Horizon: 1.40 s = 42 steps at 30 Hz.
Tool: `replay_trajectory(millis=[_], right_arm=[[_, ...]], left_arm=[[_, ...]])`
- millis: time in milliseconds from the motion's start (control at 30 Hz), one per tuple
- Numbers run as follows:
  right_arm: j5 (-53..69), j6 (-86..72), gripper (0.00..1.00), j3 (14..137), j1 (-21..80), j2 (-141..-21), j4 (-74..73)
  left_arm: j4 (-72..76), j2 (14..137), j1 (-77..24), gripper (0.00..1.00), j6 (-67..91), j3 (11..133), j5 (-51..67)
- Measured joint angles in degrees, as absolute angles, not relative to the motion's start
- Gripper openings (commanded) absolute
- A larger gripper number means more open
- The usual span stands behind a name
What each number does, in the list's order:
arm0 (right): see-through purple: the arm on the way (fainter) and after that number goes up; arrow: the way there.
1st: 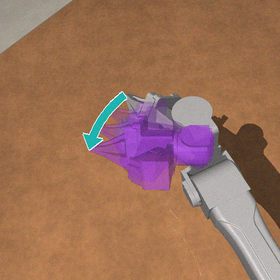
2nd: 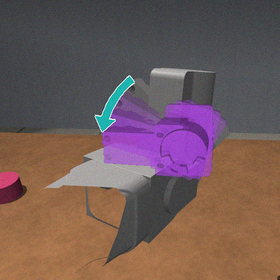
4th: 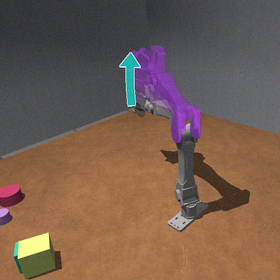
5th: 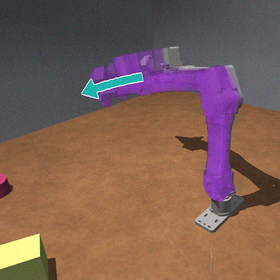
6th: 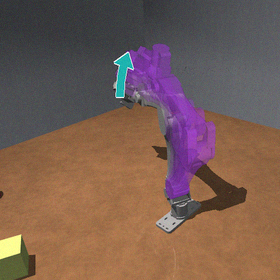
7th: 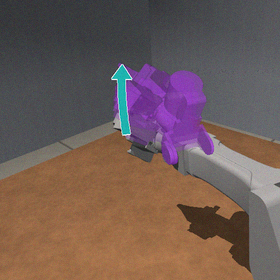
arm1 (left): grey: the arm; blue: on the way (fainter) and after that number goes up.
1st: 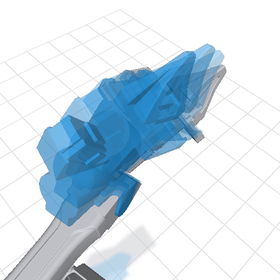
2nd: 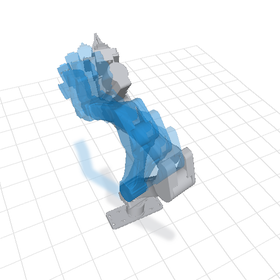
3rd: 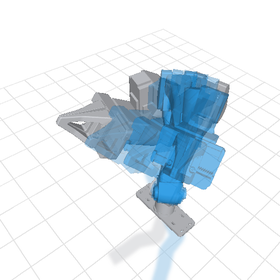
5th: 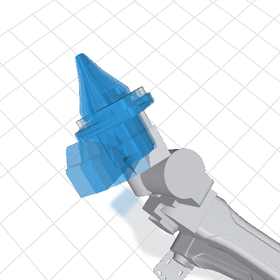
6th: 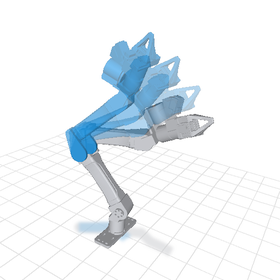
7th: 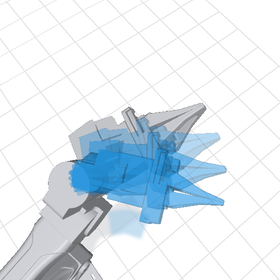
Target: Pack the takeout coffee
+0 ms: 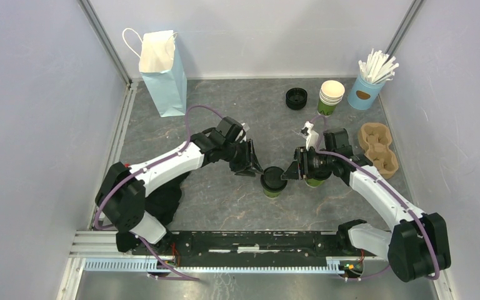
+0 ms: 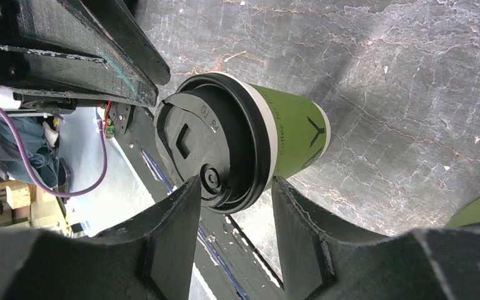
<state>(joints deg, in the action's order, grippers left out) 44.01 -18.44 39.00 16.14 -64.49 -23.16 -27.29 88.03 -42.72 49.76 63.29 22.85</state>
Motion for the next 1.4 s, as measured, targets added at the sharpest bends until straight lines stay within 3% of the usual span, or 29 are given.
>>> replay_trajectory(millis=[433, 1033, 1200, 1400], right_arm=[[44.0, -19.0, 0.48, 38.4, 16.7, -65.1, -21.5], [39.9, -19.3, 0.43, 37.1, 18.2, -65.6, -20.0], [39.4, -17.5, 0.52, 38.5, 18.8, -65.5, -20.4], [42.8, -12.7, 0.53, 41.5, 19.6, -70.3, -20.9]], left_arm=[[-26.4, 89.9, -42.7, 0.44, 49.7, 62.6, 24.0], [-17.9, 91.5, -41.9, 0.36, 48.2, 56.4, 27.4], [-17.5, 88.6, -42.1, 0.43, 48.1, 55.5, 26.2], [-26.2, 82.6, -43.1, 0.55, 46.9, 54.9, 21.4]])
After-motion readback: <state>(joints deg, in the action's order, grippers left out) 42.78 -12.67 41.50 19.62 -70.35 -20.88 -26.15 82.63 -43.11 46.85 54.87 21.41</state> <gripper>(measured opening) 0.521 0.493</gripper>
